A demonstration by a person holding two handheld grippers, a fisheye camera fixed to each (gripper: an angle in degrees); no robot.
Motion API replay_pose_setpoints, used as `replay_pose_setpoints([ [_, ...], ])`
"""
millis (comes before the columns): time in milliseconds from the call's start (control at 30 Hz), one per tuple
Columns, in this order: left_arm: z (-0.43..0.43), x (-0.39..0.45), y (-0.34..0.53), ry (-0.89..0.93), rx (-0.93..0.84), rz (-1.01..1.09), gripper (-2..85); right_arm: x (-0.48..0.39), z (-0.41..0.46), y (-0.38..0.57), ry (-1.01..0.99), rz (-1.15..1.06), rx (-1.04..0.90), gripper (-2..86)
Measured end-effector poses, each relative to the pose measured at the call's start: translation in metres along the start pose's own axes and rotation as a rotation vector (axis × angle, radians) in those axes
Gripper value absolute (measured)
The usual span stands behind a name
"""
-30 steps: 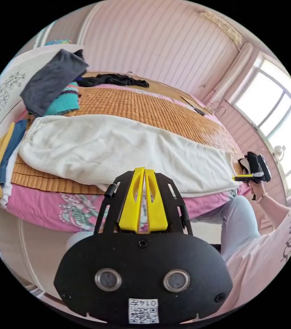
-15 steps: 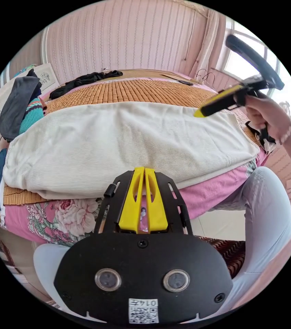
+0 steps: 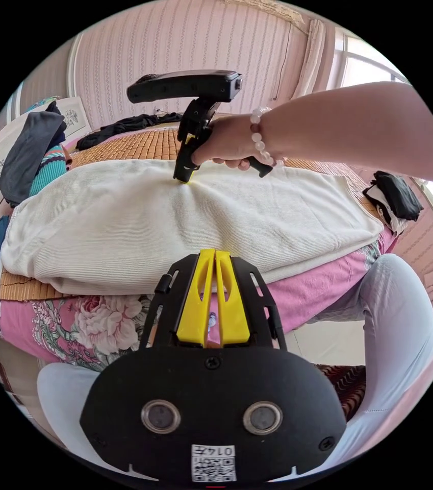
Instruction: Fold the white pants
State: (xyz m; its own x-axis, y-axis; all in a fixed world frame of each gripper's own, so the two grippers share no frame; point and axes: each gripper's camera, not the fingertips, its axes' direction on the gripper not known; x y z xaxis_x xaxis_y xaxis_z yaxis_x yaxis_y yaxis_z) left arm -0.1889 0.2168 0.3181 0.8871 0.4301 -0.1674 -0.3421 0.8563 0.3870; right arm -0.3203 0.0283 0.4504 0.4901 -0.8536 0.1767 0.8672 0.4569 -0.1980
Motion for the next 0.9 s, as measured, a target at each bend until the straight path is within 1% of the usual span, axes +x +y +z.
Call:
replay_pose_setpoints([
  [167,-0.001,0.003,-0.005,0.026,-0.013,-0.01,-1.0,-0.013,-0.008,-0.009,-0.012,-0.021,-0.028,-0.5],
  [233,-0.003,0.004,-0.009,0.067,-0.055,-0.007,-1.0,-0.018,-0.01,-0.011,-0.01,-0.022,-0.032,-0.5],
  [400,0.003,0.007,-0.016,0.107,-0.104,0.008,-1.0,-0.041,-0.014,-0.016,0.082,-0.063,-0.06,-0.5],
  [533,0.007,0.018,-0.018,0.089,-0.101,0.056,-1.0,-0.054,-0.017,-0.016,0.143,-0.108,-0.074,-0.5],
  [733,0.013,0.048,-0.022,-0.019,-0.103,0.17,-1.0,-0.047,-0.021,-0.012,0.116,-0.102,-0.093,-0.6],
  [833,0.014,0.054,-0.025,-0.017,-0.114,0.166,-1.0,-0.046,-0.023,-0.005,0.133,-0.115,-0.093,-0.6],
  [900,0.013,0.058,-0.028,-0.02,-0.119,0.189,-1.0,-0.04,-0.027,0.006,0.132,-0.082,-0.067,-0.7],
])
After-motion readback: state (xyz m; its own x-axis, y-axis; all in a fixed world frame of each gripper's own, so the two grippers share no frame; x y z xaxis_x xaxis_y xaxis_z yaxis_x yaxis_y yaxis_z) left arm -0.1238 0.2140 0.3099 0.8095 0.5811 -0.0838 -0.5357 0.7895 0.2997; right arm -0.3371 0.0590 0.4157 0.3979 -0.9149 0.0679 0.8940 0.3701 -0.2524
